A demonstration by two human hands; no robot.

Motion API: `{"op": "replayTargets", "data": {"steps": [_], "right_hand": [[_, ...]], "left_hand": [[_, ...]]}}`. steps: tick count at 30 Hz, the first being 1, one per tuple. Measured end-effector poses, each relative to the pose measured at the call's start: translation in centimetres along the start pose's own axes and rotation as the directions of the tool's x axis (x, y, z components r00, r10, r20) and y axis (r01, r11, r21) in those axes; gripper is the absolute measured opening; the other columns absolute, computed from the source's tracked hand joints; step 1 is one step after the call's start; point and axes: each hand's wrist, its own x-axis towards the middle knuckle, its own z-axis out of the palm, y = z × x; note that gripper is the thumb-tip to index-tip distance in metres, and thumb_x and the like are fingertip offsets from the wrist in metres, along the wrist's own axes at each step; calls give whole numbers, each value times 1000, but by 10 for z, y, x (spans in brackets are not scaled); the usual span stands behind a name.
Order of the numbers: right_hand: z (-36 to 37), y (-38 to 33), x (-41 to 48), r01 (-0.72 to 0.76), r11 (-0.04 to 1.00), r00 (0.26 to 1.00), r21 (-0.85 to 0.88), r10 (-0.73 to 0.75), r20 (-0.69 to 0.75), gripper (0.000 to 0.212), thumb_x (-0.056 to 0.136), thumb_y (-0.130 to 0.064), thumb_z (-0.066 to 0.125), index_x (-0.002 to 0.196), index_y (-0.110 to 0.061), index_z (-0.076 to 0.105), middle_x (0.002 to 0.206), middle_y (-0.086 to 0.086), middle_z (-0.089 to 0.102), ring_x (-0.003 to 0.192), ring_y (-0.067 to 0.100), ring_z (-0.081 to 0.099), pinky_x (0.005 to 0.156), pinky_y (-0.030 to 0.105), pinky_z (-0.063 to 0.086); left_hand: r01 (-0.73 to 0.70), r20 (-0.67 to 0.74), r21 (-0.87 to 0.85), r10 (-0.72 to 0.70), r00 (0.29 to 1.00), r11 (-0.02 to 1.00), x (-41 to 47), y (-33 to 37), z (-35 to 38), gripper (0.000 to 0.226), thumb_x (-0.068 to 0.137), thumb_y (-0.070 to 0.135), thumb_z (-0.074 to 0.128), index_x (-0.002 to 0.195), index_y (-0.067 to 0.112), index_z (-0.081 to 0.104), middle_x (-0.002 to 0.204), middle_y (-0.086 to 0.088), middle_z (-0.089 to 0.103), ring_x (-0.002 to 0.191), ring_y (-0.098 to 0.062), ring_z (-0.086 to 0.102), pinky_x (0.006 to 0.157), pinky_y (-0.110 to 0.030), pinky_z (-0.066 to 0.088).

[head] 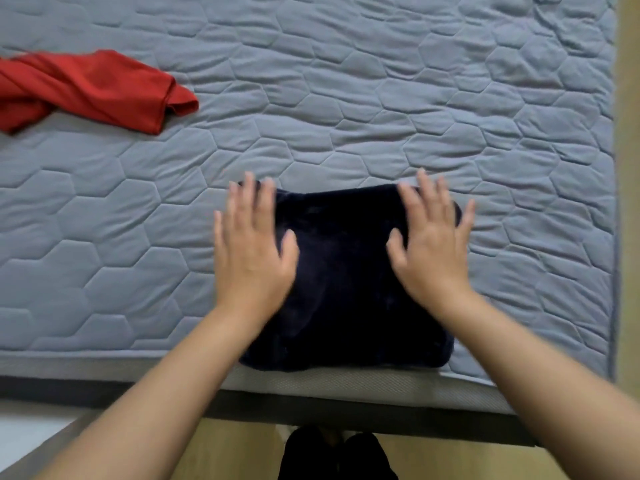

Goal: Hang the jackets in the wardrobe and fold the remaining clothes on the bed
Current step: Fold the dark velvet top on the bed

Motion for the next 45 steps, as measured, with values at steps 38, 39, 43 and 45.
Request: {"op": "replayTargets", "data": {"steps": [38,39,43,45], "right_hand": [[-121,-17,-77,-636,159,764,755,272,585,40,83,-10,68,118,-23,54,106,-2,68,94,13,67,69,21,54],[-147,-31,-80,-610,185,787,770,255,562,42,83,-10,69,119,-24,53,106,-4,68,95,10,66,69,19,53],[-243,-80,-97,-499,263,866,825,167,471,45,83,-10,70,120,-28,50,108,-13,64,92,-5,64,69,11,51],[-284,-103,-105,-437,282,899,854,102,426,51,84,-10,69,127,-24,46,113,-14,62,95,-7,63,73,9,50]], "left_hand": [[717,471,-568,-554,686,404,-51,18,-119,44,75,27,76,114,12,61,97,0,68,91,-17,64,75,-26,47],[701,442,-587,-564,697,405,-57,27,-148,44,75,27,76,114,14,60,96,1,67,90,-16,63,75,-25,46],[642,362,-665,-586,725,383,-92,54,-259,48,76,27,77,119,16,57,108,0,66,96,-16,63,82,-29,50],[600,302,-713,-613,730,362,-113,64,-307,49,77,26,77,120,15,58,111,-1,66,101,-17,63,86,-31,50]]}}
